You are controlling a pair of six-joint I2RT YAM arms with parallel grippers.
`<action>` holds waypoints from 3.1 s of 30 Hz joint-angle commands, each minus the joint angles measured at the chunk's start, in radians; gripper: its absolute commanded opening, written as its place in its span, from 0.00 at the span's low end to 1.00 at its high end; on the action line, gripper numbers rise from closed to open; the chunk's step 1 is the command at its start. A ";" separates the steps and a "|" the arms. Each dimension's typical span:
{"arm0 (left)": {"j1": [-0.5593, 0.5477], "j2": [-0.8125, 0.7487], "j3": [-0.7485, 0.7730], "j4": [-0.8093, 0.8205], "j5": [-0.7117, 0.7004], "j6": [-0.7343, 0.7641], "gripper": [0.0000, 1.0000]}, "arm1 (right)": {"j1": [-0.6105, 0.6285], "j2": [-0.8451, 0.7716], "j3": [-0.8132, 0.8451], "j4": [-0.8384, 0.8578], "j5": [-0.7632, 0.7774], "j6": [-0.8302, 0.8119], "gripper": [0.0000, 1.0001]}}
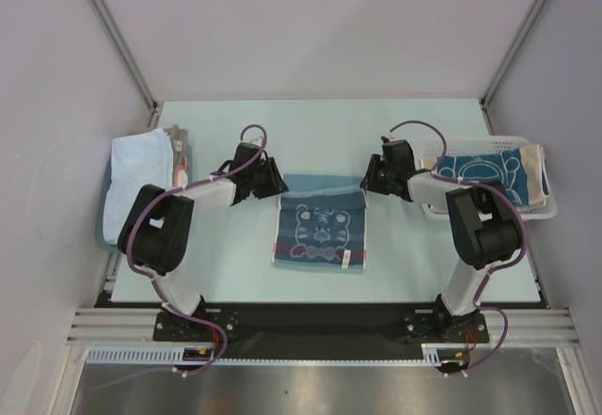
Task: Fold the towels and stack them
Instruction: Fold the towel
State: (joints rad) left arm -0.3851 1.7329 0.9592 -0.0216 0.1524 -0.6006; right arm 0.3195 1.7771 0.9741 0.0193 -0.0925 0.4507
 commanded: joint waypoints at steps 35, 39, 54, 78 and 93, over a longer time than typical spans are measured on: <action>-0.018 0.019 0.015 -0.031 -0.016 0.065 0.40 | 0.082 0.025 0.066 -0.015 0.120 -0.056 0.34; -0.018 0.031 0.021 -0.028 -0.004 0.064 0.38 | 0.085 0.033 0.067 -0.015 0.117 -0.055 0.33; -0.020 -0.024 0.035 -0.063 -0.007 0.087 0.05 | 0.087 -0.008 0.060 -0.053 0.109 -0.060 0.14; -0.021 -0.223 0.055 -0.123 -0.050 0.124 0.06 | 0.079 -0.272 -0.002 -0.107 0.053 -0.033 0.03; -0.021 -0.219 0.223 -0.170 -0.065 0.156 0.05 | 0.070 -0.378 0.063 -0.171 0.053 -0.049 0.02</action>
State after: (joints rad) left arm -0.3985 1.5440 1.1393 -0.1844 0.0990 -0.4702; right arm 0.3954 1.4273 0.9993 -0.1341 -0.0422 0.4137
